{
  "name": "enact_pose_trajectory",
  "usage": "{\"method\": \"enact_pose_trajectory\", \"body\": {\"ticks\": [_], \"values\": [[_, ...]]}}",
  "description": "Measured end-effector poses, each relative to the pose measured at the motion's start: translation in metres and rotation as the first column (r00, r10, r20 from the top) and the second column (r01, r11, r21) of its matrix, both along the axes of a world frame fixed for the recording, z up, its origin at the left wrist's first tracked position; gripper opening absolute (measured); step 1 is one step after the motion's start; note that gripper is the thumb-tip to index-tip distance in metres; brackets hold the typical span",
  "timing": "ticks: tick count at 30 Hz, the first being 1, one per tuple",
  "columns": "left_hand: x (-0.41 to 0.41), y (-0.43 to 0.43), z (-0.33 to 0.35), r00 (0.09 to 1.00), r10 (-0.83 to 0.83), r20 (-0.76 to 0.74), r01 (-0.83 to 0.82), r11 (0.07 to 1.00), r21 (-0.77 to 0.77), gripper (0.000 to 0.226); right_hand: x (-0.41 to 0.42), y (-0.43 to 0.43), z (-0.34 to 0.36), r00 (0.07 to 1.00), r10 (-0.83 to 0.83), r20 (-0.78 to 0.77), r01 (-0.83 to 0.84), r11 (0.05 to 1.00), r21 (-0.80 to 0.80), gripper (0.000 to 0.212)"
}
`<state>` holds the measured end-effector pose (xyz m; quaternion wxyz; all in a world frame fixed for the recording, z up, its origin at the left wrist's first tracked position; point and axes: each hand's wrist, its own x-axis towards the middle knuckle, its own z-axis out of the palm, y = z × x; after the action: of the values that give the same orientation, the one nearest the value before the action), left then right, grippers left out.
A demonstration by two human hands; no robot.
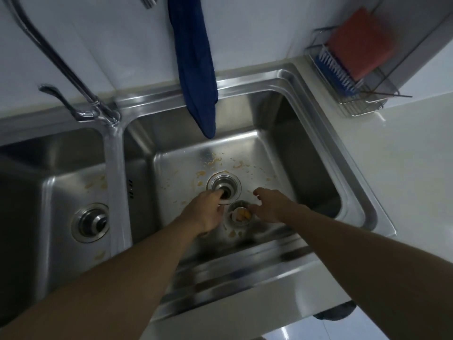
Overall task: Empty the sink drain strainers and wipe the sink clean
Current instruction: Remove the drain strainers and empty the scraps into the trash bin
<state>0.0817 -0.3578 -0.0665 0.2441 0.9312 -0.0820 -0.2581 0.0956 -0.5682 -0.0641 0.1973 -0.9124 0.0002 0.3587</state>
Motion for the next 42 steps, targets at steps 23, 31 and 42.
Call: {"method": "enact_pose_trajectory", "body": {"ticks": [23, 31, 42], "values": [[0.022, 0.049, 0.17, 0.935, 0.092, 0.342, -0.144, 0.981, 0.131, 0.06, 0.036, 0.03, 0.145, 0.862, 0.149, 0.484, -0.146, 0.988, -0.043, 0.075], [0.01, 0.045, 0.178, 0.939, 0.116, 0.323, -0.169, 0.975, 0.144, 0.059, 0.032, 0.028, 0.15, 0.86, 0.13, 0.493, -0.137, 0.99, -0.022, 0.074], [0.032, -0.008, 0.192, 0.952, 0.001, 0.305, -0.044, 0.99, 0.133, 0.063, 0.032, -0.03, 0.174, 0.846, -0.005, 0.534, 0.004, 1.0, 0.002, 0.06]]}}
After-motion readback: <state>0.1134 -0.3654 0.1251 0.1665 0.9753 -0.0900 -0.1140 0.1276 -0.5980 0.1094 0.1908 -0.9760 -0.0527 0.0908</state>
